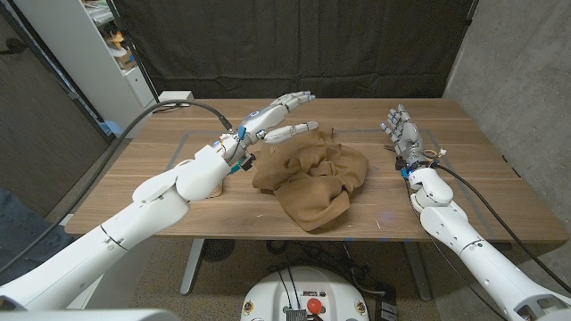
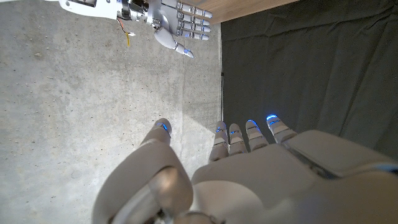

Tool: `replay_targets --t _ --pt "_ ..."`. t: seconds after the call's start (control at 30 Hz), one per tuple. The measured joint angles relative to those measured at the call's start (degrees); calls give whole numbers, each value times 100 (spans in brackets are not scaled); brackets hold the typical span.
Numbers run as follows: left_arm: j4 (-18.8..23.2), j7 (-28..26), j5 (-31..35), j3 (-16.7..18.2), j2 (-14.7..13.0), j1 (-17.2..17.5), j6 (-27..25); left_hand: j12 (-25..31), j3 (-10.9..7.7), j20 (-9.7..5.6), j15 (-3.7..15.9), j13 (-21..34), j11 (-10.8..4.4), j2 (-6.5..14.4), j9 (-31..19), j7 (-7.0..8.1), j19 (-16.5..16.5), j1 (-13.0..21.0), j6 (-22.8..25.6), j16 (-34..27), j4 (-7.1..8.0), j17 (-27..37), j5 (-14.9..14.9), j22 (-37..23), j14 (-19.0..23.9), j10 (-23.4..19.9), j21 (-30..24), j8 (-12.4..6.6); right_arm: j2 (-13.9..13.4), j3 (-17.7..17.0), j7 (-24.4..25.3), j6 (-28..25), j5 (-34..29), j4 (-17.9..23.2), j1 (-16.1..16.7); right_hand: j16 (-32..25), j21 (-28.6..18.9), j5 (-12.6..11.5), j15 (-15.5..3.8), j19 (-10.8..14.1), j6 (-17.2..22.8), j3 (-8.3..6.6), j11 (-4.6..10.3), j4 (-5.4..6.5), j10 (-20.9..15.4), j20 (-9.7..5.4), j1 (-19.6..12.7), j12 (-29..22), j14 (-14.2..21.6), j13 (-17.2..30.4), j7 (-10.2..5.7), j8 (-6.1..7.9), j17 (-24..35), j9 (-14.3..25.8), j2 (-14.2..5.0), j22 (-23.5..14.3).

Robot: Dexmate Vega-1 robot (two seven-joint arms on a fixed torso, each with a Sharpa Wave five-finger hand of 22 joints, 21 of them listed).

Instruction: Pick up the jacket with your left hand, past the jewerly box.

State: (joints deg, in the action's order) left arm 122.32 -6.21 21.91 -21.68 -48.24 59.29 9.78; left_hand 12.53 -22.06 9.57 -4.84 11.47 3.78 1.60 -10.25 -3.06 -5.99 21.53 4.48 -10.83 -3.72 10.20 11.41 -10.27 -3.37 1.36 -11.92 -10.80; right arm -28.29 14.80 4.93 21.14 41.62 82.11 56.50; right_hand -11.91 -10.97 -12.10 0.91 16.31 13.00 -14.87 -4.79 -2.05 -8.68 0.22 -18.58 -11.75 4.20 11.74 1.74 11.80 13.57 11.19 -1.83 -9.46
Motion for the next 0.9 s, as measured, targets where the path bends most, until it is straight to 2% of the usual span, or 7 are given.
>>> replay_targets --t 0.17,0.37,0.63,0.9 --pt "98 61 233 -24 -46 -1 -181 0 11 101 0 0 0 -31 0 10 -19 31 -71 0 -34 8 0 0 0 0 29 23 16 -1 0 10 13 -1 1 0 0 0 0 0 0 17 0 -17 0 0 0 0 0 0 0 0 -12 0 0 0" --pt "186 73 297 -45 -94 -2 -225 0 -13 101 -44 0 21 -76 0 10 -19 75 -133 0 -104 8 0 0 -14 22 29 23 22 -1 -5 10 21 -8 -1 0 0 0 0 0 0 17 0 -17 -1 0 0 0 0 0 0 0 -27 0 0 0" --pt "312 203 585 -69 -174 -2 -472 -3 -12 193 -87 0 0 -128 0 -30 14 173 -235 0 -199 8 0 1 -30 43 29 23 40 10 -7 10 25 -21 -10 0 0 0 0 0 0 16 -1 -16 -1 0 0 0 0 0 0 0 -27 0 0 0" --pt "418 324 732 -95 -232 -3 -631 -24 -1 215 -178 14 2 -160 0 42 35 250 -306 0 -280 8 0 -28 -52 105 28 23 40 14 -5 5 28 2 8 0 0 0 0 -22 0 16 -1 -16 -1 21 0 0 0 1 0 0 -26 0 0 0"
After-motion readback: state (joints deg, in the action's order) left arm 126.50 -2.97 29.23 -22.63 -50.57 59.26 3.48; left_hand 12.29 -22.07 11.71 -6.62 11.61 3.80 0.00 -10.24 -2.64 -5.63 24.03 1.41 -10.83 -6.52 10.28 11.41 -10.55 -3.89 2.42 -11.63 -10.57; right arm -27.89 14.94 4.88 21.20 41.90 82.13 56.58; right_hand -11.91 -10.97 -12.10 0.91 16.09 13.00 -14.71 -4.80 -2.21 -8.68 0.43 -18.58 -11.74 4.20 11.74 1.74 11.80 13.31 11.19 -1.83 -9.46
